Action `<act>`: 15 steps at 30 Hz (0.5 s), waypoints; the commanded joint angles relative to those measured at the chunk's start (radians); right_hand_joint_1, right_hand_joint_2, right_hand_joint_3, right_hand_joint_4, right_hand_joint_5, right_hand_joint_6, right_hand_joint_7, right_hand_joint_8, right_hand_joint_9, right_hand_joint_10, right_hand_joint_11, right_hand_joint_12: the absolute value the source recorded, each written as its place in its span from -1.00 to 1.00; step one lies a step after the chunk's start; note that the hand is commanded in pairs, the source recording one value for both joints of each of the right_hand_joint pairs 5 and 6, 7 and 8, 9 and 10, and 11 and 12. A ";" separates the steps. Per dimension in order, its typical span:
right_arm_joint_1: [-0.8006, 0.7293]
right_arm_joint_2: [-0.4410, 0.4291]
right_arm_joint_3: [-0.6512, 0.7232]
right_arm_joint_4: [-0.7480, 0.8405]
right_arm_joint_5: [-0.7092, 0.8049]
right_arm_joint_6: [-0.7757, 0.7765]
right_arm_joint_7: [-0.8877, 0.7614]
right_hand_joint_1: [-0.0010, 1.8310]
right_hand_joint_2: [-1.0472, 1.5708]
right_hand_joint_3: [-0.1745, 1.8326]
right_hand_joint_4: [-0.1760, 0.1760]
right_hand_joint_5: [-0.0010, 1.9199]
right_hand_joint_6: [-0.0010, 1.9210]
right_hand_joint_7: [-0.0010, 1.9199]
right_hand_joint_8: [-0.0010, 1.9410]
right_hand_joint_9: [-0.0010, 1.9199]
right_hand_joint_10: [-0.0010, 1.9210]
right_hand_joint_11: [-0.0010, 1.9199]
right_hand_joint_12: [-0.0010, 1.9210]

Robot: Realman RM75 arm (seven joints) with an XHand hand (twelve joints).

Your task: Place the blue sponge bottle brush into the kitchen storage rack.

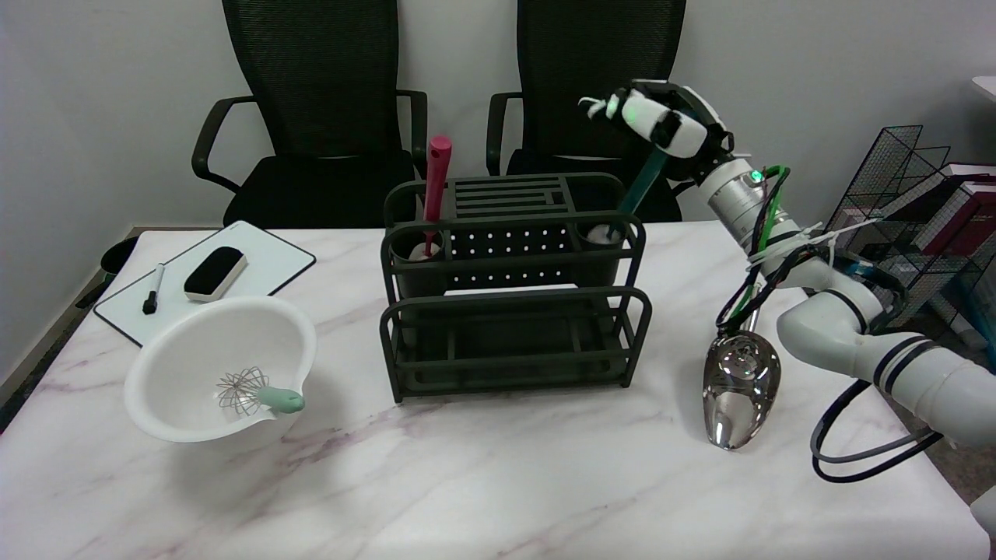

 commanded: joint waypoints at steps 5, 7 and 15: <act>-0.020 -0.015 0.016 -0.052 0.007 0.103 0.000 0.45 -0.17 0.39 0.00 -0.44 -0.44 -0.05 -0.06 -0.32 -0.32 -0.48 -0.48; -0.034 -0.015 0.031 -0.067 0.007 0.138 0.000 0.45 -0.17 0.40 0.00 -0.44 -0.44 -0.07 -0.08 -0.32 -0.32 -0.48 -0.48; -0.123 -0.015 0.140 -0.156 0.001 0.343 -0.009 0.33 -0.63 0.33 0.00 -0.95 -0.95 -0.53 -0.53 -0.52 -0.52 -0.61 -0.61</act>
